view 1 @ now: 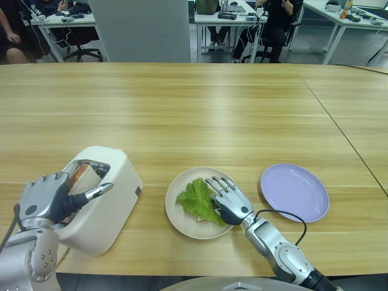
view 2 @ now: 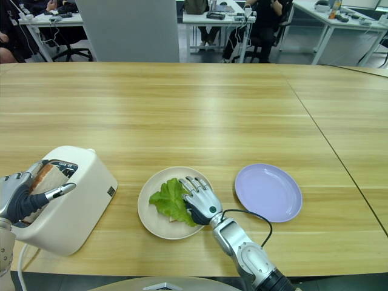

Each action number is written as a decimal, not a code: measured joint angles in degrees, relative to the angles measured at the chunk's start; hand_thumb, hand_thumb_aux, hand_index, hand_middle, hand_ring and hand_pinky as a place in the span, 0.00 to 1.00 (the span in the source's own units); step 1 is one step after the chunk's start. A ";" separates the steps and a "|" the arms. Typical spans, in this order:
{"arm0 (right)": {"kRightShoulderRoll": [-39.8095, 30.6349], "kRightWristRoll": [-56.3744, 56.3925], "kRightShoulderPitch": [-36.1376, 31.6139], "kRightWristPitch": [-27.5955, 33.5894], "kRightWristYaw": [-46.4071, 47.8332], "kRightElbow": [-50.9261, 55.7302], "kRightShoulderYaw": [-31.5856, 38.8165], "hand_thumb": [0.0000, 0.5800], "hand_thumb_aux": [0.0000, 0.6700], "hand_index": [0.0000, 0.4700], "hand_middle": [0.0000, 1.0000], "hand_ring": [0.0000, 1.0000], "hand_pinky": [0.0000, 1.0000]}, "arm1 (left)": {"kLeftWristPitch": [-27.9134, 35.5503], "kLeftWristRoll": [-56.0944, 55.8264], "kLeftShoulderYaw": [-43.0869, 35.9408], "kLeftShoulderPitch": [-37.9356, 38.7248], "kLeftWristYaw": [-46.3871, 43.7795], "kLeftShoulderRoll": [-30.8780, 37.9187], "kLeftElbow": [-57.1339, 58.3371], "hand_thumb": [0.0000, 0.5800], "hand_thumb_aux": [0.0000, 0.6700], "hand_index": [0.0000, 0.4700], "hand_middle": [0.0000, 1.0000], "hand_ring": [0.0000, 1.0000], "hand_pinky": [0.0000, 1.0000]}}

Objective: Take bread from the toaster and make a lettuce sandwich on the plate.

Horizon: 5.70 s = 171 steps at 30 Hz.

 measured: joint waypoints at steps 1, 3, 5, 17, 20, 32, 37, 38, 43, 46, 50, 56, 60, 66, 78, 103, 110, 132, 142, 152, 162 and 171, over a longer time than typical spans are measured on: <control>-0.01 0.04 -0.01 0.05 -0.06 0.08 -0.03 1.00 1.00 0.98 0.00 0.00 0.00 | 0.00 0.00 0.00 0.00 0.00 0.00 0.00 0.00 0.00 0.00 0.45 0.45 0.45; 0.01 0.19 -0.03 0.13 -0.12 0.15 -0.13 1.00 1.00 0.98 0.00 0.00 0.00 | 0.00 0.01 0.00 0.00 0.04 -0.01 0.00 0.00 0.00 0.00 0.45 0.45 0.45; 0.01 0.48 -0.04 0.12 -0.16 0.20 -0.23 1.00 1.00 0.98 0.00 0.00 0.00 | 0.00 0.03 0.00 0.00 0.05 -0.01 0.00 0.00 0.00 0.00 0.45 0.45 0.45; 0.67 3.78 0.08 0.30 -0.17 0.04 -1.92 1.00 1.00 0.98 0.00 0.00 0.00 | -0.02 0.43 -0.20 -0.39 0.44 -0.03 0.09 0.04 0.02 0.02 0.45 0.45 0.45; 0.81 4.50 0.10 0.73 -0.04 -1.37 -3.29 1.00 1.00 0.98 0.00 0.00 0.00 | -0.03 0.69 -0.47 -0.67 0.89 -0.40 0.15 0.08 0.04 0.04 0.45 0.45 0.45; 0.94 6.91 -3.28 1.23 0.22 -2.27 -7.65 1.00 1.00 0.98 0.00 0.00 0.00 | -0.32 0.66 -0.77 -1.14 1.23 -0.85 0.14 0.24 0.13 0.13 0.45 0.45 0.45; 1.32 7.85 -3.29 1.29 0.52 -1.95 -7.95 0.00 0.00 0.00 0.00 0.00 0.00 | -0.34 0.66 -0.76 -1.15 1.20 -0.82 0.15 0.23 0.12 0.12 0.47 0.47 0.47; 1.45 8.30 -3.18 1.22 0.55 -2.02 -7.96 0.00 0.00 0.00 0.00 0.00 0.00 | -0.36 0.65 -0.73 -1.14 1.20 -0.81 0.14 0.23 0.12 0.12 0.47 0.47 0.47; 1.54 9.65 -1.89 1.29 1.12 -3.17 -8.30 0.00 0.00 0.00 0.00 0.00 0.00 | -0.30 0.18 -0.28 -2.25 1.03 -0.29 0.11 1.00 1.00 0.98 0.55 0.55 0.55; 1.61 10.87 -1.58 1.31 1.51 -4.10 -8.73 0.00 0.00 0.00 0.00 0.00 0.00 | -0.23 0.28 -0.21 -2.56 0.78 0.27 0.07 1.00 1.00 0.98 0.58 0.58 0.58; 1.87 12.06 -0.08 1.33 1.83 -5.02 -9.37 0.00 0.00 0.00 0.00 0.00 0.00 | -0.19 1.58 0.26 -3.03 0.42 2.29 0.19 1.00 1.00 0.98 0.61 0.61 0.61; 1.77 13.09 0.83 1.40 1.82 -5.13 -10.40 0.00 0.00 0.00 0.00 0.00 0.00 | -0.07 2.94 2.66 -3.03 0.28 3.81 0.61 1.00 1.00 0.98 0.63 0.63 0.63; 2.03 13.14 1.46 1.68 1.72 -5.12 -10.70 0.00 0.00 0.00 0.00 0.00 0.00 | 0.20 3.09 4.20 -3.97 0.00 5.00 1.07 1.00 1.00 0.98 0.64 0.64 0.64; 2.16 14.13 2.11 2.14 1.52 -5.07 -11.65 0.00 0.00 0.00 0.00 0.00 0.00 | 0.41 3.02 8.27 -8.12 0.14 8.69 1.62 1.00 1.00 0.98 0.64 0.64 0.64; 2.72 15.17 2.18 2.25 1.27 -4.79 -12.73 0.00 0.00 0.00 0.00 0.00 0.00 | 1.28 -1.84 10.56 -17.12 3.16 8.07 1.76 1.00 1.00 0.98 0.73 0.73 0.73; 3.82 26.13 4.23 -0.37 -0.49 -8.82 -22.00 0.00 0.00 0.00 0.00 0.00 0.00 | 13.03 -43.27 -7.49 -45.40 -1.26 -1.79 9.84 1.00 1.00 0.98 1.00 1.00 1.00; 3.63 26.92 4.23 -2.02 -1.28 -9.82 -24.03 0.00 0.00 0.00 0.00 0.00 0.00 | 14.76 -51.74 -20.51 -53.89 -7.26 -5.83 25.99 1.00 1.00 0.98 1.00 1.00 1.00; 0.89 22.20 9.36 -12.87 -4.41 -14.46 -20.89 0.00 0.00 0.00 0.00 0.00 0.00 | 2.31 -54.43 -41.63 -62.05 -32.55 -6.80 62.94 1.00 1.00 0.98 1.00 1.00 1.00; -0.01 18.02 11.82 -17.17 -3.21 -14.50 -13.70 0.00 0.00 0.00 0.00 0.00 0.00 | -4.86 -53.27 -44.19 -65.77 -33.70 -12.63 74.83 1.00 1.00 0.98 1.00 1.00 1.00; -0.04 17.69 11.07 -17.87 -1.38 -14.04 -12.35 0.00 0.00 0.00 0.00 0.00 0.00 | -11.61 -50.88 -44.63 -69.43 -30.77 -16.74 85.93 1.00 1.00 0.98 1.00 1.00 1.00; -0.39 19.25 10.06 -17.58 1.78 -13.02 -12.52 0.00 0.00 0.00 0.00 0.00 0.00 | -13.03 -47.58 -45.73 -69.44 -28.45 -16.65 85.68 1.00 1.00 0.98 1.00 1.00 1.00; -1.28 22.31 4.67 -17.79 8.28 -6.71 -11.66 0.00 0.00 0.00 0.00 0.00 0.00 | -12.80 -46.39 -45.60 -67.81 -27.12 -13.77 83.49 1.00 1.00 0.98 1.00 1.00 1.00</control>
